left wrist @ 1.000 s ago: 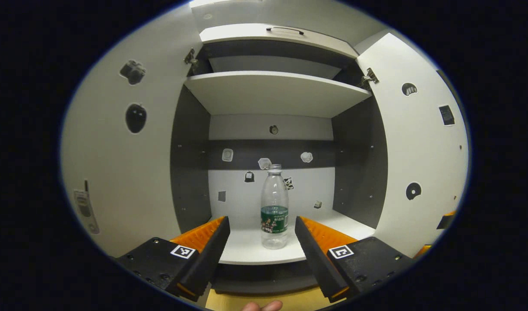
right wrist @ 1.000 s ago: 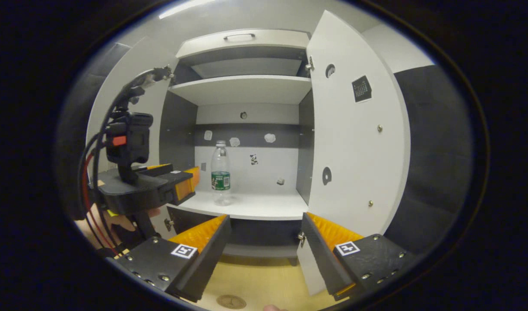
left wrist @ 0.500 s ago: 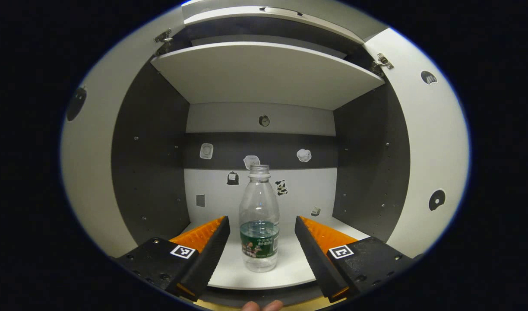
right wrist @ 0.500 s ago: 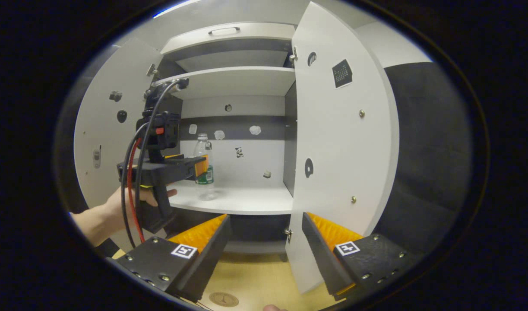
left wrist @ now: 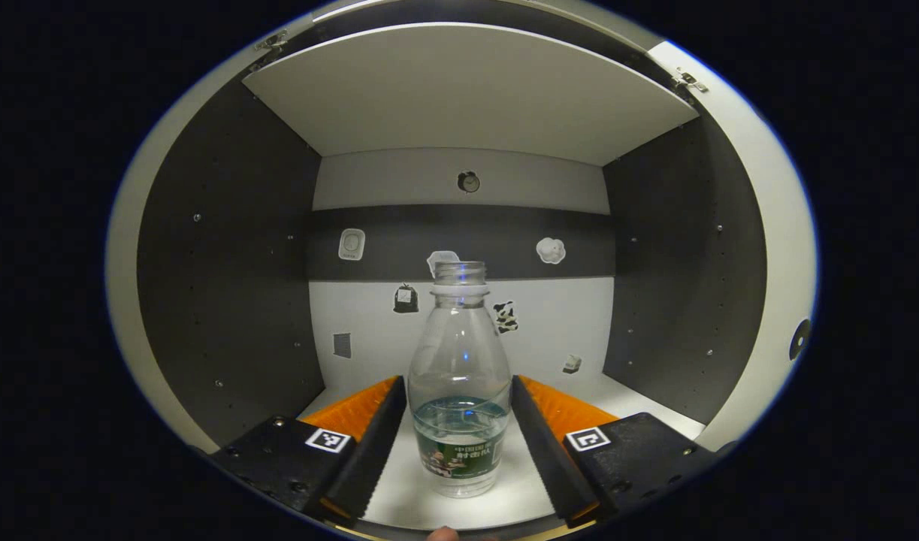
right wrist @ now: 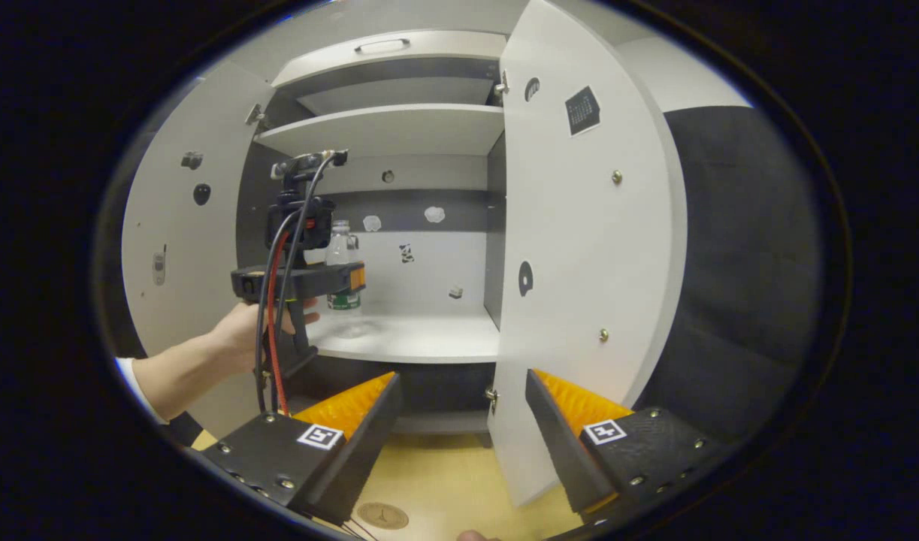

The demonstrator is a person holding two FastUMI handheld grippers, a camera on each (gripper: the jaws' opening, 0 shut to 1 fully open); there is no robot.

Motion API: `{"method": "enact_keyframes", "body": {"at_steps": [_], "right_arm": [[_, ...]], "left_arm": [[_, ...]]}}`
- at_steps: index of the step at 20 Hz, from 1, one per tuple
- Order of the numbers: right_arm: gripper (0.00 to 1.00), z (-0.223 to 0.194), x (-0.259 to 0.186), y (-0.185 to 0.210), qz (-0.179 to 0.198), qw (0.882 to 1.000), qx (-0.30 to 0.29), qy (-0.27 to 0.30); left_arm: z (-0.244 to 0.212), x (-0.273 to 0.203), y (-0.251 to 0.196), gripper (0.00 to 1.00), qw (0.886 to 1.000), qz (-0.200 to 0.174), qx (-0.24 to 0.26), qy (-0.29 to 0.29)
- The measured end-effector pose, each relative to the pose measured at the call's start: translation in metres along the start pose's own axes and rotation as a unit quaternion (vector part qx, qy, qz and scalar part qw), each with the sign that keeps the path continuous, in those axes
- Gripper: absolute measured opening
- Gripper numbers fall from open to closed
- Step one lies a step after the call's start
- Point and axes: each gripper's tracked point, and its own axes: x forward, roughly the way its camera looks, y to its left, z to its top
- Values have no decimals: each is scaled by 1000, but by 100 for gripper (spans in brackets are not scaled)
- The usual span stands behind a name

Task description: Grasp the bottle in the cabinet with the left hand and place it on the coaster, then close the right door with the right hand and the left door with the left hand.

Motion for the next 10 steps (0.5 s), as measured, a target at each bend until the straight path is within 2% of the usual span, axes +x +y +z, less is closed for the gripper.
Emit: {"method": "enact_keyframes", "body": {"at_steps": [1, 2, 10], "right_arm": [[100, -1, 0, -1, -1, 1000, 2, 1], [100, -3, -1, -3, -2, 1000, 2, 4], [100, -11, -12, -3, 6, 1000, 10, 7]], "left_arm": [[-1, 0, -1, 83, 1000, -3, -1, 0], [0, -2, -2, 82, 1000, -4, -4, 1], [25, -57, -6, 82, 999, -20, -8, -25]]}}
